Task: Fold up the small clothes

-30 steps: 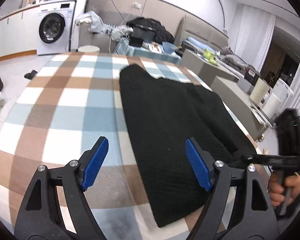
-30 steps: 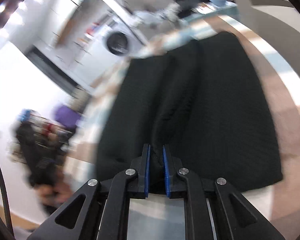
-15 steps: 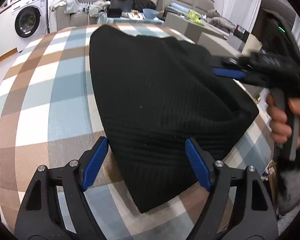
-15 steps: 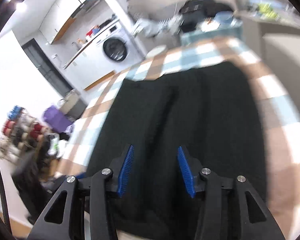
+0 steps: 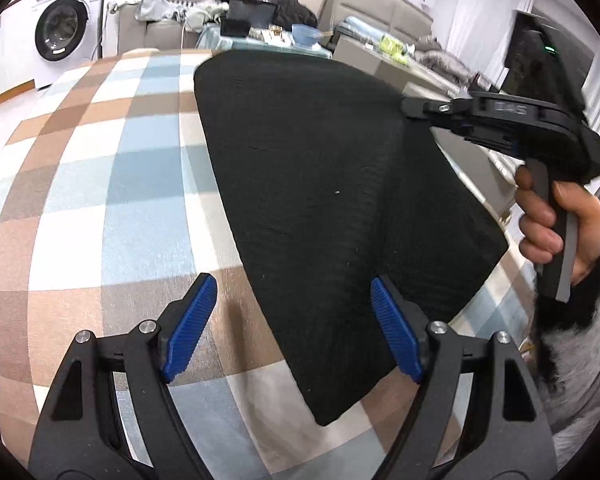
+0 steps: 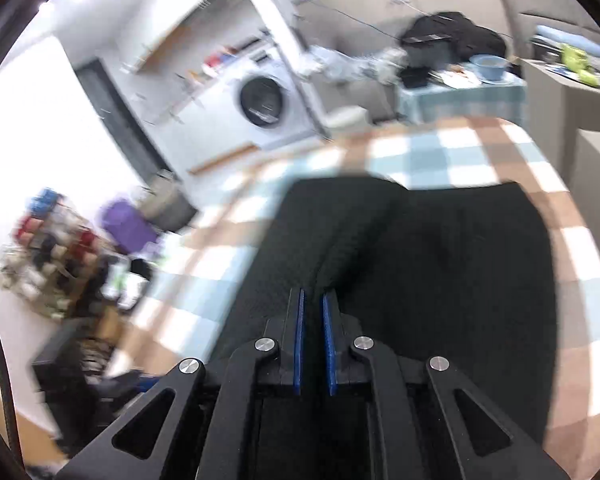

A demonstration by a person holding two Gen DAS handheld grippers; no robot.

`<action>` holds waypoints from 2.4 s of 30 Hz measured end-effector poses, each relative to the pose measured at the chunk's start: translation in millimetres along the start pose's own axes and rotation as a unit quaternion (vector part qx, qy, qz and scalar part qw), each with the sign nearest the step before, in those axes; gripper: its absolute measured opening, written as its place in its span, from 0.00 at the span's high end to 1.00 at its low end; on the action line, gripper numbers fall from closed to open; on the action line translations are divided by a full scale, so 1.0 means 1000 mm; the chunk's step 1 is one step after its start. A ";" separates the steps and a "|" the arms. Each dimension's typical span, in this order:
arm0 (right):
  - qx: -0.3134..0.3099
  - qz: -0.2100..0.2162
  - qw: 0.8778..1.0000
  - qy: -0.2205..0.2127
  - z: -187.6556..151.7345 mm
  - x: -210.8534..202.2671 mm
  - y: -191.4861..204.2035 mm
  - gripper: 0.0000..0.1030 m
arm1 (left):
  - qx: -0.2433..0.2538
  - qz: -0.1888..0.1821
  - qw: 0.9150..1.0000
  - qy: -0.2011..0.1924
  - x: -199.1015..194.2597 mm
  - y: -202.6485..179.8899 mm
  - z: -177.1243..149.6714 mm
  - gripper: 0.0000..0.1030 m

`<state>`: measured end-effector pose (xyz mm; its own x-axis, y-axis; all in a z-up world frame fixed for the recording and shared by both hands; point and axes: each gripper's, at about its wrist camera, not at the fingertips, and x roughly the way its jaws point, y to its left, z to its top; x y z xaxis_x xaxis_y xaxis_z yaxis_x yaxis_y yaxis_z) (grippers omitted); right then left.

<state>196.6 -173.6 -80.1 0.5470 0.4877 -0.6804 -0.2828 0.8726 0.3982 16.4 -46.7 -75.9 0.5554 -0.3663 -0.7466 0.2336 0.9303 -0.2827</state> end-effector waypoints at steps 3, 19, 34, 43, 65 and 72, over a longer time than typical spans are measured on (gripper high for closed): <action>0.042 0.008 0.998 0.049 -0.015 0.020 -0.022 0.76 | -0.001 0.011 1.000 0.014 0.006 0.002 -0.002 0.25; -0.030 0.046 0.997 0.048 -0.104 -0.052 -0.016 0.93 | -0.004 0.019 1.000 -0.012 -0.008 0.005 -0.004 0.25; 0.041 0.025 0.995 0.084 -0.008 0.036 -0.048 0.90 | -0.008 0.024 1.000 -0.017 -0.009 0.011 -0.004 0.25; -0.020 -0.040 0.998 0.038 -0.013 0.004 -0.039 0.90 | 0.000 0.024 1.000 -0.012 -0.010 0.006 -0.007 0.25; -0.078 -0.005 0.993 0.087 -0.086 -0.037 -0.016 0.92 | 0.016 0.018 1.000 -0.006 -0.020 -0.012 -0.025 0.25; 0.023 0.013 0.999 0.024 -0.040 -0.028 -0.052 0.49 | 0.007 0.008 1.000 -0.011 -0.019 -0.008 -0.021 0.25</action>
<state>164.4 -232.0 -106.8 0.5009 0.5118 -0.6980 -0.2594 0.8581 0.4431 -12.9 -46.6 -72.2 0.5769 -0.3516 -0.7373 0.2357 0.9359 -0.2618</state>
